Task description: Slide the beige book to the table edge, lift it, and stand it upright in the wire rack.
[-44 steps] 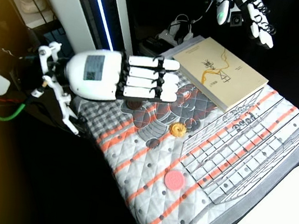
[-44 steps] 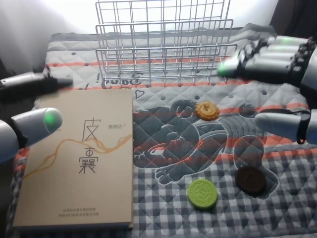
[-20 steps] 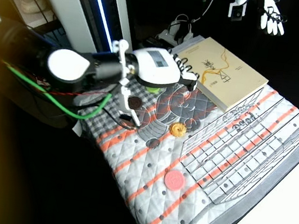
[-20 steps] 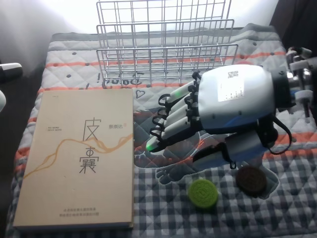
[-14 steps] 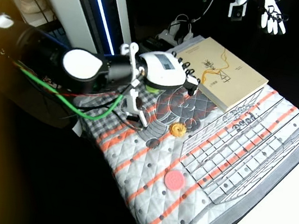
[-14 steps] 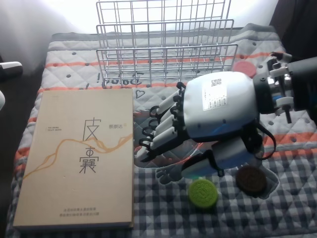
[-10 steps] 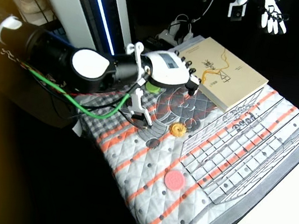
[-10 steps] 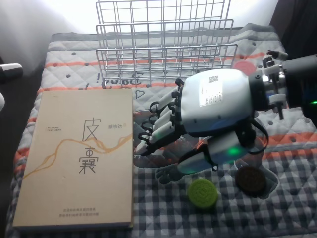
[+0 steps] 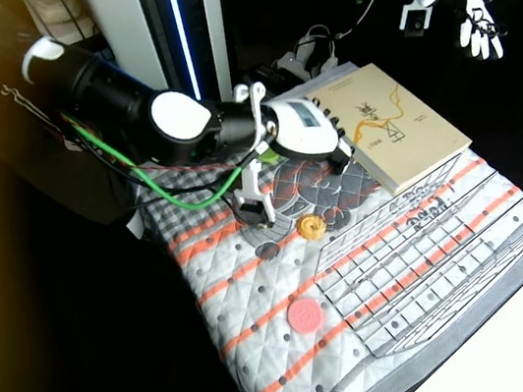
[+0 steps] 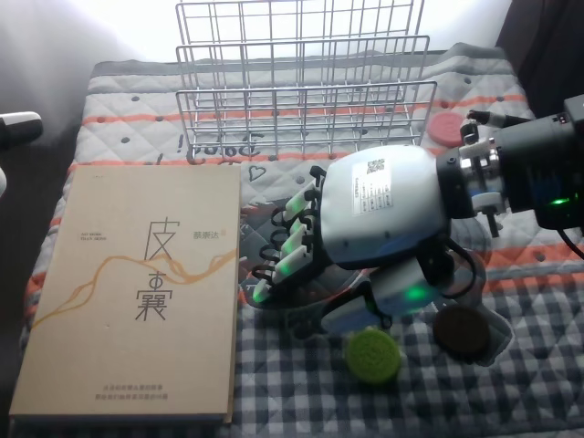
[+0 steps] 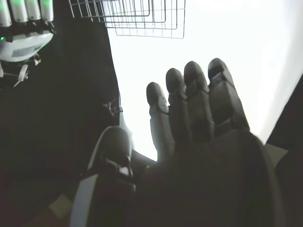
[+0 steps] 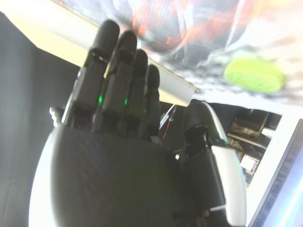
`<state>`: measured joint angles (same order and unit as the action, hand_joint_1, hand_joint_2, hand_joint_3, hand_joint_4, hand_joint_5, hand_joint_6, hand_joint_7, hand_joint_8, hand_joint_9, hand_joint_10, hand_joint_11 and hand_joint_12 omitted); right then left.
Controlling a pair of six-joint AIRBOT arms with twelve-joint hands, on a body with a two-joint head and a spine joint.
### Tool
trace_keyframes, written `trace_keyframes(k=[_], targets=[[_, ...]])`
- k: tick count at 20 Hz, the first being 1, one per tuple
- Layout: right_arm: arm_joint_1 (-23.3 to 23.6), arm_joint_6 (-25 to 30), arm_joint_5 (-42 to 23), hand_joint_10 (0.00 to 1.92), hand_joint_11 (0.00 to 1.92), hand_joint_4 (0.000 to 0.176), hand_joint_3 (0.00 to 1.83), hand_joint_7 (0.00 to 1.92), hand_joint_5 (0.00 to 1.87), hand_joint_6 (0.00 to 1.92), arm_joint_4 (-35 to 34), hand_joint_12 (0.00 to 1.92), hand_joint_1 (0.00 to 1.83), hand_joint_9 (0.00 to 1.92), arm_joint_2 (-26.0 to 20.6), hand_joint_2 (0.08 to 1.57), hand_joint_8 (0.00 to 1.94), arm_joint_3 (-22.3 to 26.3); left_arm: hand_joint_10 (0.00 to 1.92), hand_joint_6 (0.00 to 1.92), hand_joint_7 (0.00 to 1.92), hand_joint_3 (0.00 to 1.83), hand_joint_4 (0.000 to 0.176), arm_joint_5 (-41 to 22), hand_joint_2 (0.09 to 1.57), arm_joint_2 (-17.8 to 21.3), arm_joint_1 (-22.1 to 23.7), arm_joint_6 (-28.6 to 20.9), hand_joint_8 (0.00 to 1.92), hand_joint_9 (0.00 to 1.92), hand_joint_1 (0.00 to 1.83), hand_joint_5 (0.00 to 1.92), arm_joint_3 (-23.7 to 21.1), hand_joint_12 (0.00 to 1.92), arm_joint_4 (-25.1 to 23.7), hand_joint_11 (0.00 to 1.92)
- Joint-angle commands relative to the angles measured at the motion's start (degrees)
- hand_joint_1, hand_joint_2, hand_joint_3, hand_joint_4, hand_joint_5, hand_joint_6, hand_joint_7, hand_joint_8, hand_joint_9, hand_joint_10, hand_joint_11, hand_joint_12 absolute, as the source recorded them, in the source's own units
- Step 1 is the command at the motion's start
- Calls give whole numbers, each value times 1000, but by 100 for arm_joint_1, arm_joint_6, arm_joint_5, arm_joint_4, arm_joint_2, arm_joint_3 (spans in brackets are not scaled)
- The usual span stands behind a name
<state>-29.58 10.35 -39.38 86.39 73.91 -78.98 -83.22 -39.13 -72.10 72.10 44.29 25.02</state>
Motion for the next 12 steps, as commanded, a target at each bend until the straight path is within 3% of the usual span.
trace_keyframes(k=[1, 6, 8, 12], targets=[[11, 7, -156, 1, 448, 0, 3, 600, 494, 1, -246, 681, 93, 690, 91, 1453, 0, -7, 5, 4, 463, 0, 86, -731, 1360, 9, 18, -49, 4, 340, 123, 563, 44, 2, 50, 144], [37, 7, -133, 1, 541, 0, 0, 593, 499, 1, -232, 531, 104, 694, 334, 1455, 0, -158, 7, 3, 476, 0, 80, -742, 1366, 7, 19, -67, 3, 364, 139, 574, 51, 8, 49, 160], [82, 7, -110, 0, 537, 0, 0, 579, 493, 0, -234, 528, 89, 681, 452, 1450, 0, -249, 6, 0, 478, 0, 102, -743, 1349, 6, 19, -84, 3, 369, 127, 568, 60, 7, 49, 160], [168, 7, -82, 2, 463, 0, 1, 512, 448, 0, -173, 506, 24, 603, 653, 1448, 1, -416, 0, 0, 458, 0, 97, -733, 1358, -12, 19, -127, 0, 362, 172, 542, 97, 3, 49, 152]])
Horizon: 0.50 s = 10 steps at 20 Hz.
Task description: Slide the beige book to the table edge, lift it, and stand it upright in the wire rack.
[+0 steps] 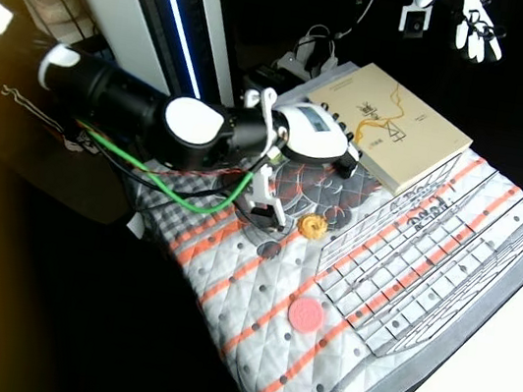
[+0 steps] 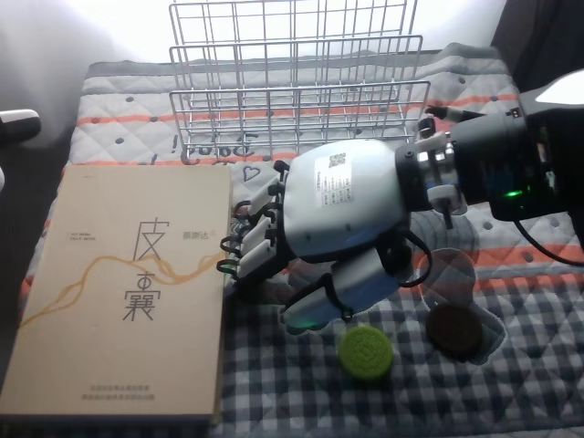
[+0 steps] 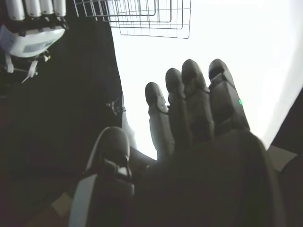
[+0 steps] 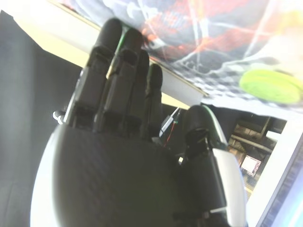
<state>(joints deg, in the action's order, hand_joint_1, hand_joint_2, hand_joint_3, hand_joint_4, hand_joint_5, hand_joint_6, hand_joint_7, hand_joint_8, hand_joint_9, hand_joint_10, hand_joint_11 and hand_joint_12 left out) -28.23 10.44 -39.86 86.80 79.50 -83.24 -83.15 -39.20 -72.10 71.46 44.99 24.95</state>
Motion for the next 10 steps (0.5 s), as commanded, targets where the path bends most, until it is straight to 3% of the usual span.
trace_keyframes(k=[1, 7, 10], targets=[[55, -1, -34, 7, 461, 0, 0, 530, 453, 1, -192, 521, 66, 620, 106, 1446, 5, -4, 2, 0, 457, 0, 93, -734, 1356, -15, 19, -64, 0, 367, 185, 541, 33, 0, 56, 145], [148, -3, -34, 1, 339, 0, 0, 549, 457, 0, -108, 778, 93, 653, 206, 1432, 0, -92, 1, 5, 468, 0, 99, -691, 1333, -49, 19, -170, 3, 372, 216, 570, 78, 1, 56, 122], [155, -4, -25, 6, 366, 0, 0, 565, 456, 0, -184, 855, 70, 687, 285, 1424, 0, -207, 0, 1, 468, 0, 119, -688, 1329, -56, 19, -195, 1, 360, 188, 568, 95, 1, 58, 121]])
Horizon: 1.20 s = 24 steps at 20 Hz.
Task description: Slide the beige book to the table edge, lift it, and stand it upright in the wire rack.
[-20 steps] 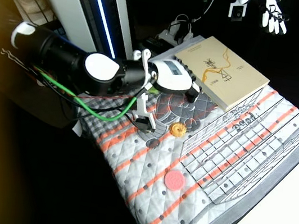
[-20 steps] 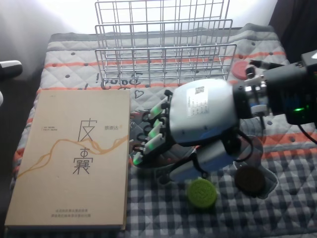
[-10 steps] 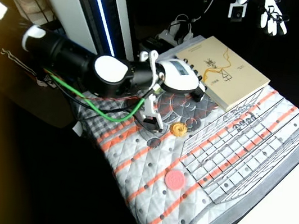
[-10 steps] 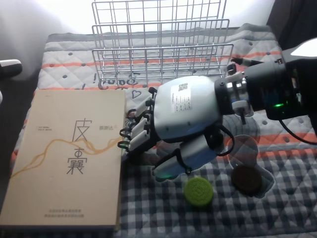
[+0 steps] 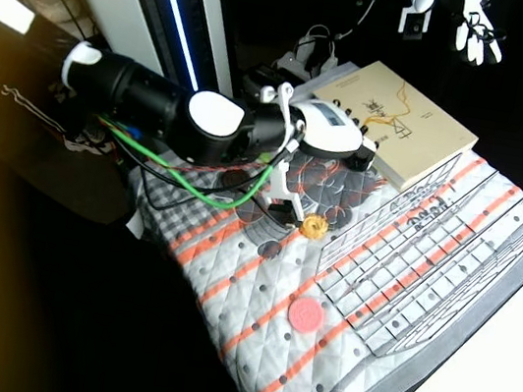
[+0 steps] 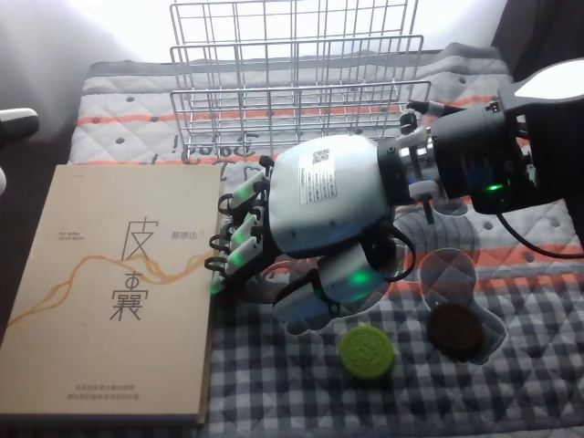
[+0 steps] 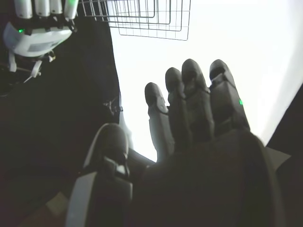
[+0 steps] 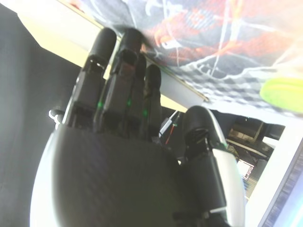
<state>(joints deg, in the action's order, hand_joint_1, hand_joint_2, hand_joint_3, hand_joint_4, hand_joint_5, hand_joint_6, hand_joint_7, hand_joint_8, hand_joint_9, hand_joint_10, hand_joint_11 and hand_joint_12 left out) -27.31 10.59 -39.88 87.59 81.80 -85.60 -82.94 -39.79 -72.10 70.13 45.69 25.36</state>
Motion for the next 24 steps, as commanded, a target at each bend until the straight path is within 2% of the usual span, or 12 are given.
trace_keyframes(k=[1, 3, 4, 6, 11, 14, 16, 18, 19, 21, 22, 24], targets=[[64, -20, -12, 7, 378, 0, 0, 569, 466, 4, -315, 859, 62, 693, 107, 1419, 2, -27, 0, 1, 465, 0, 119, -710, 1334, 3, 19, -65, 0, 356, 198, 569, 28, 0, 17, 119], [65, -21, 1, 2, 413, 0, 0, 556, 464, 0, -364, 801, 2, 685, 212, 1421, 0, -104, 3, 2, 467, 0, 129, -727, 1325, 3, 19, -79, 0, 369, 171, 575, 36, 4, 17, 129], [70, -22, 3, 0, 276, 0, 1, 538, 455, 0, -392, 745, 0, 601, 261, 1426, 0, -136, 3, 0, 468, 0, 132, -740, 1327, 3, 19, -89, 1, 370, 165, 572, 41, 5, 17, 131], [83, -25, 13, 0, 213, 0, 7, 521, 451, 0, -446, 722, 0, 545, 371, 1443, 0, -201, 4, 0, 475, 2, 121, -746, 1332, 5, 19, -141, 3, 373, 161, 573, 62, 10, 15, 142], [125, -27, 70, 5, 325, 0, 1, 528, 456, 0, -481, 707, 0, 582, 535, 1451, 1, -307, 0, 0, 463, 4, 136, -761, 1342, -2, 19, -180, 0, 348, 165, 553, 72, 4, 14, 131], [142, -31, 100, 2, 315, 0, 0, 519, 451, 1, -509, 711, 23, 572, 613, 1441, 1, -356, 1, 1, 449, 3, 133, -789, 1342, -2, 19, -193, 0, 338, 164, 548, 75, 1, 14, 115], [145, -32, 119, 5, 362, 0, 0, 528, 468, 5, -510, 659, 67, 588, 629, 1435, 5, -371, 1, 4, 450, 3, 106, -792, 1350, -4, 19, -200, 1, 342, 185, 562, 75, 0, 14, 106], [149, -33, 136, 5, 370, 0, 0, 528, 472, 5, -510, 659, 79, 590, 655, 1433, 5, -388, 4, 8, 455, 3, 106, -792, 1354, -11, 19, -205, 2, 349, 183, 578, 75, 2, 14, 109], [152, -33, 137, 11, 386, 0, 2, 546, 484, 9, -510, 665, 87, 606, 669, 1444, 11, -398, 3, 6, 456, 2, 115, -792, 1352, -13, 19, -210, 2, 352, 153, 581, 77, 2, 14, 107], [154, -33, 140, 3, 359, 0, 2, 542, 480, 3, -510, 664, 107, 593, 730, 1451, 4, -446, 3, 4, 455, 0, 120, -791, 1346, -14, 19, -232, 1, 354, 134, 581, 87, 0, 11, 104], [160, -33, 140, 0, 299, 0, 0, 529, 466, 0, -510, 704, 79, 566, 750, 1454, 0, -464, 0, 5, 458, 1, 115, -791, 1349, -15, 19, -235, 2, 347, 136, 587, 89, 0, 11, 103], [187, -33, 146, 12, 306, 0, 0, 524, 459, 4, -510, 743, 35, 578, 796, 1449, 5, -502, 2, 2, 461, 0, 120, -791, 1347, -15, 19, -243, 2, 342, 150, 580, 92, 4, 11, 112]])
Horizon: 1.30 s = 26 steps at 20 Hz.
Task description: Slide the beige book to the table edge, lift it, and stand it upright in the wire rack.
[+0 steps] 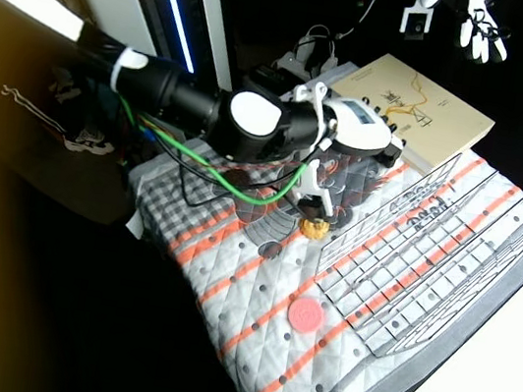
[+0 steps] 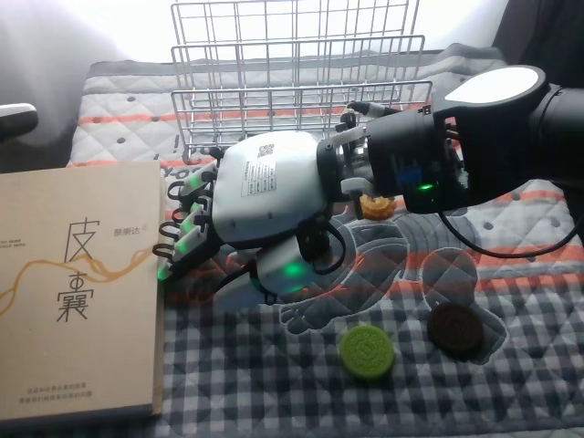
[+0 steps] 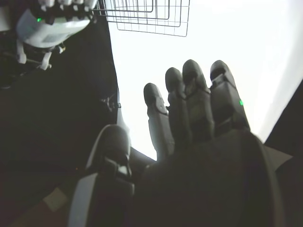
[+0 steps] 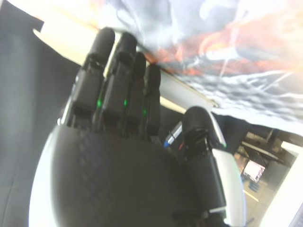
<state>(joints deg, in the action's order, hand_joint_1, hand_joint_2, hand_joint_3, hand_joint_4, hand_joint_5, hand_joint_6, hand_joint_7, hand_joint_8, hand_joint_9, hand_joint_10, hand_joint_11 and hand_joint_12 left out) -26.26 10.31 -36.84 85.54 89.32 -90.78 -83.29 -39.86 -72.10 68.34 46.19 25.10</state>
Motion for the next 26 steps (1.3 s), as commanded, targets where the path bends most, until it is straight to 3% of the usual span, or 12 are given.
trace_keyframes(k=[1, 6, 8, 16, 21, 22, 24, 26], targets=[[99, -5, -154, 16, 323, 0, 0, 534, 464, 4, -305, 756, 40, 593, 62, 1453, 7, 3, 3, 2, 471, 0, 116, -755, 1344, -8, 19, -65, 4, 347, 171, 586, 43, 4, 38, 111], [145, -38, -151, 17, 364, 0, 0, 565, 488, 5, -304, 790, 84, 637, 124, 1442, 8, -8, 1, 3, 467, 0, 105, -755, 1340, -7, 21, -77, 1, 339, 158, 587, 51, 4, 25, 110], [145, -50, -151, 1, 311, 0, 4, 523, 446, 0, -304, 785, 25, 587, 143, 1460, 1, -7, 1, 0, 467, 0, 124, -755, 1336, -10, 21, -83, 0, 339, 147, 582, 52, 1, 24, 103], [145, -50, -135, 9, 309, 0, 0, 545, 482, 6, -284, 840, 97, 605, 139, 1452, 6, 2, 1, 0, 470, 0, 125, -749, 1334, -16, 21, -93, 0, 348, 174, 564, 46, 13, 27, 133], [144, -43, 37, 0, 241, 0, 0, 525, 469, 0, -115, 781, 93, 568, -242, 1434, 0, 164, 0, 0, 466, 0, 115, -769, 1333, -12, 20, -96, 0, 327, 122, 563, 16, 0, 39, 106], [143, -30, 51, 2, 245, 0, 0, 519, 473, 1, -115, 783, 125, 571, -323, 1432, 0, 197, 0, 0, 459, 3, 102, -775, 1341, -8, 19, -97, 0, 328, 94, 557, 8, 0, 40, 99], [139, 8, 72, 4, 203, 0, 3, 503, 461, 2, -44, 831, 117, 549, -513, 1437, 5, 293, 4, 2, 463, 5, 95, -788, 1351, 0, 17, -108, 2, 336, 94, 561, -6, 5, 52, 108], [140, 8, 79, 19, 288, 0, 0, 536, 484, 5, -73, 808, 78, 604, -885, 1431, 7, 546, 2, 1, 462, 9, 78, -815, 1367, -9, 7, -187, 1, 335, 110, 558, 1, 26, 94, 157]])
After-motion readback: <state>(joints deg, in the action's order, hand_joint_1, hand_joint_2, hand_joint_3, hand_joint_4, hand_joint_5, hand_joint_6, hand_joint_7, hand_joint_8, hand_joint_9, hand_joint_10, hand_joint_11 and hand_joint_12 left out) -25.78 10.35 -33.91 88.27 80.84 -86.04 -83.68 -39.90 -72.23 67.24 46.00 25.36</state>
